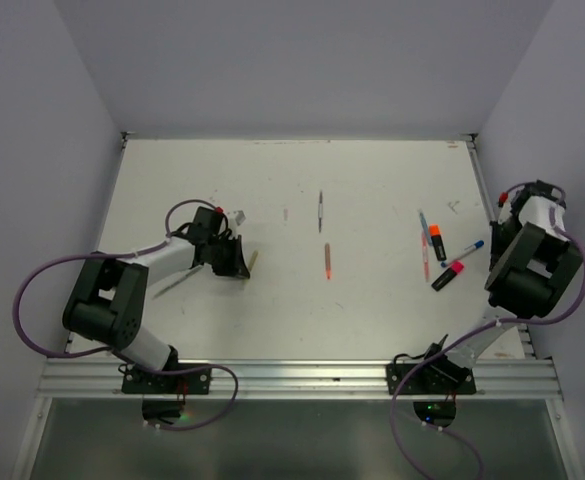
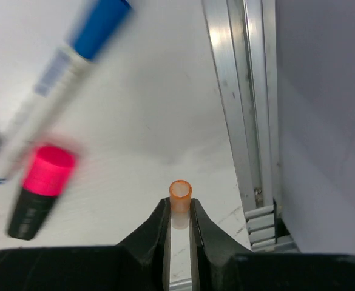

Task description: Open the pen caps

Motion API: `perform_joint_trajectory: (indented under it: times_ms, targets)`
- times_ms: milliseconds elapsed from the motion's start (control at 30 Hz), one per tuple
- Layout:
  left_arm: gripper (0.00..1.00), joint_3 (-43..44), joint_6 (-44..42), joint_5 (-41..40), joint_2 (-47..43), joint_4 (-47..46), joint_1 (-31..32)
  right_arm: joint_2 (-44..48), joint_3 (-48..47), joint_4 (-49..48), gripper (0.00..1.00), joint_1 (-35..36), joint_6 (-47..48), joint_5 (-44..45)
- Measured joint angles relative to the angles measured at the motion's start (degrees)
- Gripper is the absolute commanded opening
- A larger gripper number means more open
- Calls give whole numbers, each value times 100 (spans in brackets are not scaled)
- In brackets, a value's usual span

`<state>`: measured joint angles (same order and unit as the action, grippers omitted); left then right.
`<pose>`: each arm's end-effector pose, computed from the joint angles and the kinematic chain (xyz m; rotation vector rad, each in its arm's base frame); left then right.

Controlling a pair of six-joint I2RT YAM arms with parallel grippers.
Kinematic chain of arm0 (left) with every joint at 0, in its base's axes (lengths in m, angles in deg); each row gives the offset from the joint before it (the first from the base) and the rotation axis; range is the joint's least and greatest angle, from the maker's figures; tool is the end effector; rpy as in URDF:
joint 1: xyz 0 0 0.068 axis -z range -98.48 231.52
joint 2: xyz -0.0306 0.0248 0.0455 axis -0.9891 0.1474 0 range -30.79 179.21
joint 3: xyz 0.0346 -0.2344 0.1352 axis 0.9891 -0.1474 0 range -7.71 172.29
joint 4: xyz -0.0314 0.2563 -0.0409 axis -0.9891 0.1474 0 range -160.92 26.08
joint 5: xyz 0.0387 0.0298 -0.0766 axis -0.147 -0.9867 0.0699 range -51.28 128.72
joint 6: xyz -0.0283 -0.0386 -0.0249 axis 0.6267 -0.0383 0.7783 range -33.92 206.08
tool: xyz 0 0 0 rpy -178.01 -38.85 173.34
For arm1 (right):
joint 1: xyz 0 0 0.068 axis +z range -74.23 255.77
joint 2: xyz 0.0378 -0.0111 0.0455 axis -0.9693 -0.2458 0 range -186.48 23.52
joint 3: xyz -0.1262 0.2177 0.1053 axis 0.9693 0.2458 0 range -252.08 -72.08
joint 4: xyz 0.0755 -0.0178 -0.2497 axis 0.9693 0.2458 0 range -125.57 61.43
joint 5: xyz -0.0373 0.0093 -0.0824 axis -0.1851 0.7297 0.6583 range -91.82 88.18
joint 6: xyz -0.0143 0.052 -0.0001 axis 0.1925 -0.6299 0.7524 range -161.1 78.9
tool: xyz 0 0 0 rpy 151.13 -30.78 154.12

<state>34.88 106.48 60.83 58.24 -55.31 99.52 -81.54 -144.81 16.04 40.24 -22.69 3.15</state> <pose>0.2602 -0.0985 0.1467 0.0749 2.7192 -0.7238 0.2744 -0.1996 0.1792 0.4655 3.0453 -0.1930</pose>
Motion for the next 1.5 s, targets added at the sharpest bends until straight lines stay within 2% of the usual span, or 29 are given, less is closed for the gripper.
perform_joint_trajectory:
  times_ms: [100, 167, 300, 500, 700, 900, 1067, 1167, 1500]
  targets:
    - [0, 83, 0, -4, 17, 28, 0, 20, -688, 22, 0, 634, -127, -46]
    - [0, 142, 0, -13, 17, 33, 0, 50, -990, 11, 0, 1296, -271, -330]
    - [0, 181, 0, -57, -2, 37, 0, 391, -844, -55, 0, 2573, -605, -754]
    - [0, 181, 20, -87, -63, 33, 0, 588, -892, 0, 0, 3606, -1038, -1121]
    - [0, 179, 149, -175, -146, 35, 0, -4, -1672, -179, 0, 5182, -1797, -1338]
    - [0, 232, 310, -361, -240, 101, 0, -1080, -2433, -1145, 0, 6601, -3145, -1532]
    - [0, 343, 415, -391, -313, 162, 0, -1753, -2406, -1613, 0, 7176, -4046, -1534]
    - [0, 387, 435, -393, -385, 181, 0, -1821, -2090, -1853, 0, 7342, -4398, -1521]
    - [0, 468, 431, -389, -494, 208, -160, -1718, -1674, -2096, 0, 7654, -4715, -1464]
